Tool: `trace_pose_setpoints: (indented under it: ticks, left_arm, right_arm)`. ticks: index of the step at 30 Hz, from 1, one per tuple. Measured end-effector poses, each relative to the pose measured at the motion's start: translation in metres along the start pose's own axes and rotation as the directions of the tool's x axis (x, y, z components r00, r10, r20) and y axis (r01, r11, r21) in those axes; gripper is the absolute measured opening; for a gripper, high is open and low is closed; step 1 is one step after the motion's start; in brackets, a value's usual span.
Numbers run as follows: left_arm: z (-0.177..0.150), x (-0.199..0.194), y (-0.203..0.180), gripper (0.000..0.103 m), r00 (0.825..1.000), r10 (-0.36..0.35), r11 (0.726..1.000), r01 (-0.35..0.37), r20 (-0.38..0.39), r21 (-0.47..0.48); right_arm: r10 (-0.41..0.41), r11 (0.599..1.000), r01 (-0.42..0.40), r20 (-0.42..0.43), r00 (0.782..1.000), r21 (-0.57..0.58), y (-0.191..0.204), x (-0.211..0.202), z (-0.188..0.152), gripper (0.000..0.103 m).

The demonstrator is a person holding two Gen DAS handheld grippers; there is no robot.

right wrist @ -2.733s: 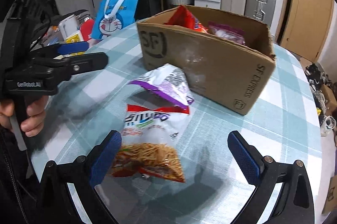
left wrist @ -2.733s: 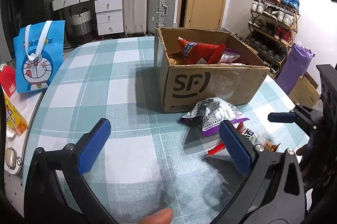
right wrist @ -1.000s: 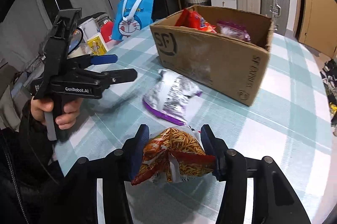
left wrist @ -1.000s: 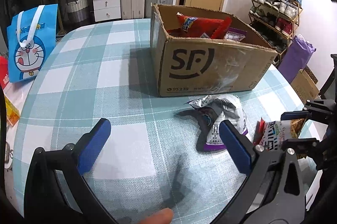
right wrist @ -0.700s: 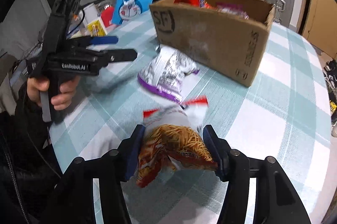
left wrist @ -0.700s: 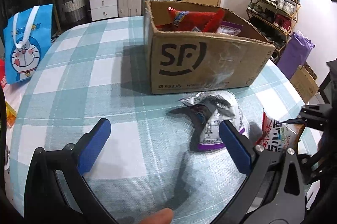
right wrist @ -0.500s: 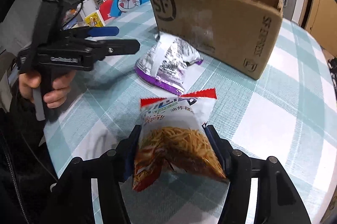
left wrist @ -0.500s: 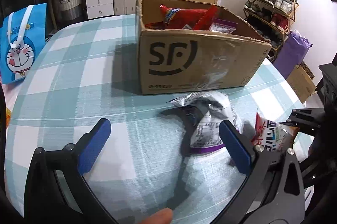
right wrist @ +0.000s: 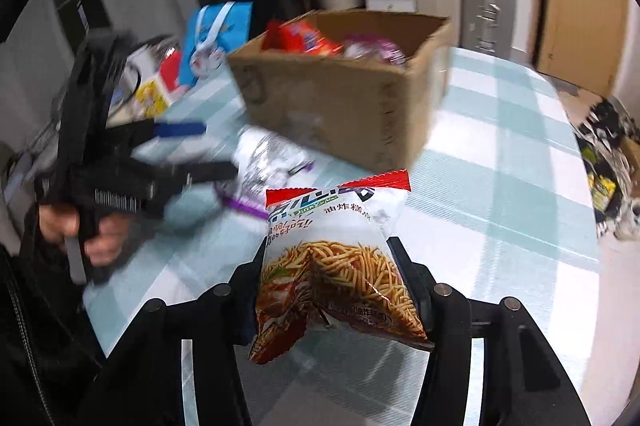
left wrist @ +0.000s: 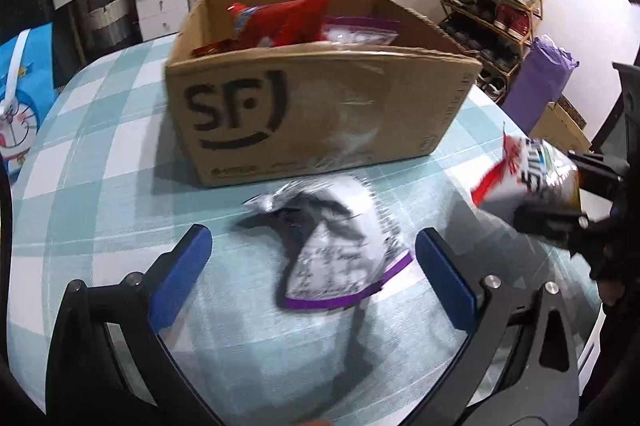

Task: Organize snacks
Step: 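Grasp the orange noodle-snack bag with the right gripper while the left grasps the silver-white bag, then carry both bags over the cardboard box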

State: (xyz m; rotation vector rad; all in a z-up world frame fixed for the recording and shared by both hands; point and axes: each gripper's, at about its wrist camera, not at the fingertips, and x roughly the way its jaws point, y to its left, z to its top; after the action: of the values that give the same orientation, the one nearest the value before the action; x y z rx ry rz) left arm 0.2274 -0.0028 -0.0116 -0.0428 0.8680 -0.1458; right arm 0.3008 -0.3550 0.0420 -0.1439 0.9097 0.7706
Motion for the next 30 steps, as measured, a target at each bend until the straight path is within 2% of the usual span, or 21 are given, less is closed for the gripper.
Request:
trace_pose_setpoints:
  ticks: [6,9,12,14,22,30]
  left_arm:
    - [0.006,0.02,-0.01,0.1,0.999,-0.01,1.0,0.01,-0.038,0.009]
    - [0.008,0.028,-0.014,0.093,0.998,-0.017,1.0,0.017,-0.053,0.007]
    - [0.008,0.035,-0.017,0.078,0.998,-0.021,1.0,0.022,-0.064,0.009]
    - [0.006,0.039,-0.018,0.063,0.997,-0.031,0.999,0.032,-0.076,0.009]
    - [0.004,0.03,-0.018,0.059,0.996,-0.08,0.997,0.08,-0.032,0.019]
    - [-0.002,0.001,-0.006,0.059,0.995,-0.092,0.996,0.092,0.025,0.005]
  right_arm:
    - [-0.048,0.996,0.045,0.032,0.998,0.082,-0.018,-0.004,0.004,0.054]
    - [-0.054,0.993,0.05,0.039,0.998,0.106,-0.022,-0.003,0.005,0.054]
    - [-0.043,0.991,0.037,0.043,0.998,0.13,-0.026,-0.002,0.004,0.054]
    - [-0.043,0.99,0.036,0.046,0.998,0.137,-0.027,-0.002,0.004,0.054]
    - [-0.027,0.989,0.019,0.057,0.998,0.15,-0.029,-0.001,0.002,0.054]
    - [-0.033,0.985,0.016,0.096,0.995,0.174,-0.033,-0.005,0.005,0.054]
